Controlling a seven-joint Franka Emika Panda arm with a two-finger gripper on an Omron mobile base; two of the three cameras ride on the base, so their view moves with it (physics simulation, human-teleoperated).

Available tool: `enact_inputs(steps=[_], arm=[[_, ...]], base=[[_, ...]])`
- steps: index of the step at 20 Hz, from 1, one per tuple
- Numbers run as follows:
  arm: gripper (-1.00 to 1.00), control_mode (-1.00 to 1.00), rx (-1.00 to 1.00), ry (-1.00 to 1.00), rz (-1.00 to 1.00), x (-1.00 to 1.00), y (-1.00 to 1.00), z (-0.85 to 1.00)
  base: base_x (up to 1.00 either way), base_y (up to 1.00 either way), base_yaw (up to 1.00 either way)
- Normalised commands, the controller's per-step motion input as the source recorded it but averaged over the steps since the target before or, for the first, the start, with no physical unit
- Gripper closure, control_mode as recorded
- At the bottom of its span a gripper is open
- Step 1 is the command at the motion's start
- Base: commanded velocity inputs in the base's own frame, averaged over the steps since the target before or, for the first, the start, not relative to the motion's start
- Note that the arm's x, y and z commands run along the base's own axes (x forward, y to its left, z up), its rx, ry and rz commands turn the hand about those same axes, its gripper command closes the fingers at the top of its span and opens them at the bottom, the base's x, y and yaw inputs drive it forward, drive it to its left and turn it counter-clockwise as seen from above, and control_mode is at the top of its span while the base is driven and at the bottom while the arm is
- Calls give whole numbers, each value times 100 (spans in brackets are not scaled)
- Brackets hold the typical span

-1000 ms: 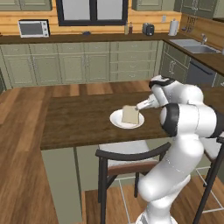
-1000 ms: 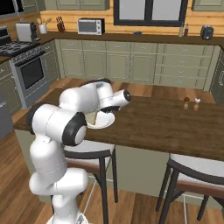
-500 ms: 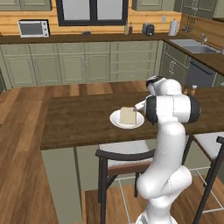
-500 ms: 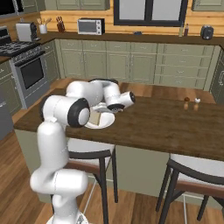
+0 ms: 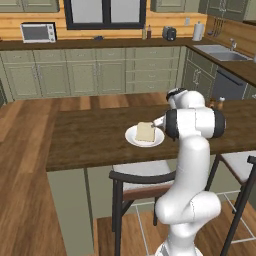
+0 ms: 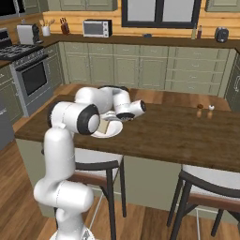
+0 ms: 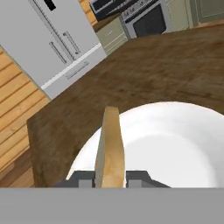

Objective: Start the toaster. Once the lever pops up, take the bread to the plate on the dining counter.

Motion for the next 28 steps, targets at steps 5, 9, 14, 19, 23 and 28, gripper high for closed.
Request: enact_inputs(steps=[5, 9, 14, 19, 23, 28], arm=[[-100, -100, -5, 0, -6, 4, 4, -6], [-100, -100, -12, 0, -8, 3, -1, 0], [-100, -100, -20, 0, -9, 21, 0, 0], [-100, -100, -21, 0, -11, 21, -1, 0], [-100, -100, -22, 0, -12, 18, -6, 0], [-100, -100, -20, 0, -11, 28, -8, 5]], base=[[0, 0, 0], [0, 0, 0], [0, 0, 0], [0, 0, 0], [0, 0, 0], [0, 0, 0]])
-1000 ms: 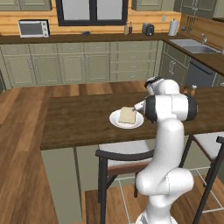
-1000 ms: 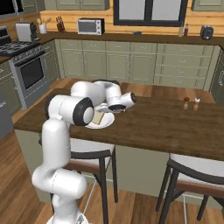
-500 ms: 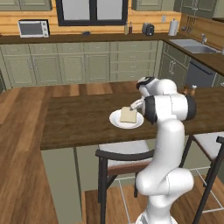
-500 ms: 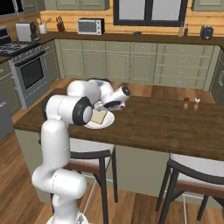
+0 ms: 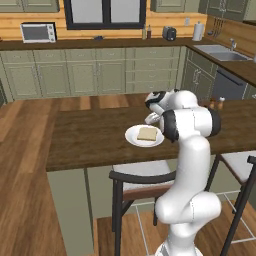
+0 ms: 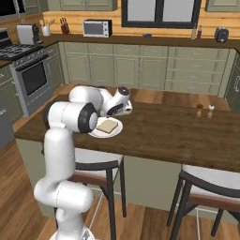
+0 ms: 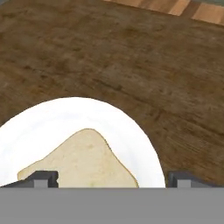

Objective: Start the toaster. Once the lever pops up, take the bread to the plate on the dining counter.

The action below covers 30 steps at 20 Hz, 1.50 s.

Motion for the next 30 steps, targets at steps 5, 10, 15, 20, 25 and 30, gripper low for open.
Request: enact_inputs(steps=[5, 10, 15, 20, 25, 30], arm=[[-100, -100, -12, -9, -8, -14, -4, 63], [-100, -100, 0, -7, -4, -96, -7, 94], [-100, -100, 1, 0, -6, -100, 0, 68], [-100, -100, 0, 1, -10, -100, 0, 34], [-100, -100, 0, 11, -12, -100, 0, 4], [-100, -100, 0, 26, -14, -100, 0, -4]], base=[[0, 0, 0], [0, 0, 0], [0, 0, 0], [0, 0, 0], [0, 0, 0], [0, 0, 0]])
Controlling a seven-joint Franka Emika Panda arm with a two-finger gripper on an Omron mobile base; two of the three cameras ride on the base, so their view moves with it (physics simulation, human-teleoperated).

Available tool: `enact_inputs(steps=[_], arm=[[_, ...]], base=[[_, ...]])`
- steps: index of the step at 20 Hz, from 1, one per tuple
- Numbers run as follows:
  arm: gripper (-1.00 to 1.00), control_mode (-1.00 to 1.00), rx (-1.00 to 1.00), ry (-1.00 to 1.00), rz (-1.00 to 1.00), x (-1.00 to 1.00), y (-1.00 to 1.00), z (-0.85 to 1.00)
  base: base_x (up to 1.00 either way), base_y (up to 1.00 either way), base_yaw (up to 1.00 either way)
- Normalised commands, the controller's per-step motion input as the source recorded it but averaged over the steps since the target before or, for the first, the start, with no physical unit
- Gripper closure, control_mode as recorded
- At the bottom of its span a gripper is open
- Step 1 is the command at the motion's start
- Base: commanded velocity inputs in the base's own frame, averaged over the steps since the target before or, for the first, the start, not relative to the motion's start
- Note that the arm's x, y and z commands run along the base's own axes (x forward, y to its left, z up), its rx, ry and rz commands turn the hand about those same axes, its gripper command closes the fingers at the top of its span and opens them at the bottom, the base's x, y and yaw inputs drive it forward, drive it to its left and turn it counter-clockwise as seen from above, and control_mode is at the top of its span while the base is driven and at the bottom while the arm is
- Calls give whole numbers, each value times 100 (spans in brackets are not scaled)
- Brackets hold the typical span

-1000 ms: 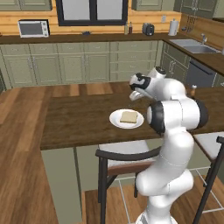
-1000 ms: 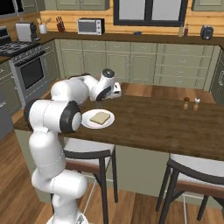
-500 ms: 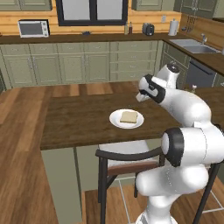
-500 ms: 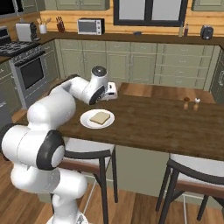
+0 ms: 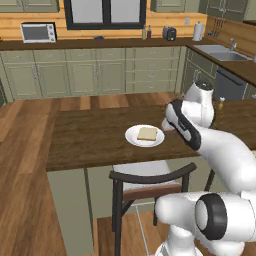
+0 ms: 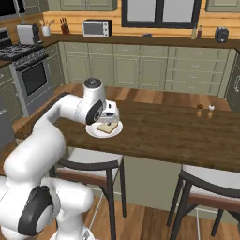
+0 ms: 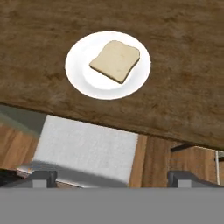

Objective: Start the toaster. Once the lever pops up, take the bread to the plate on the dining counter.

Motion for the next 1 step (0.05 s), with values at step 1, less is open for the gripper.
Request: enact_inputs(steps=[1], arm=[[-100, -100, 0, 33, -14, -100, 0, -16]], base=[[0, 0, 0]])
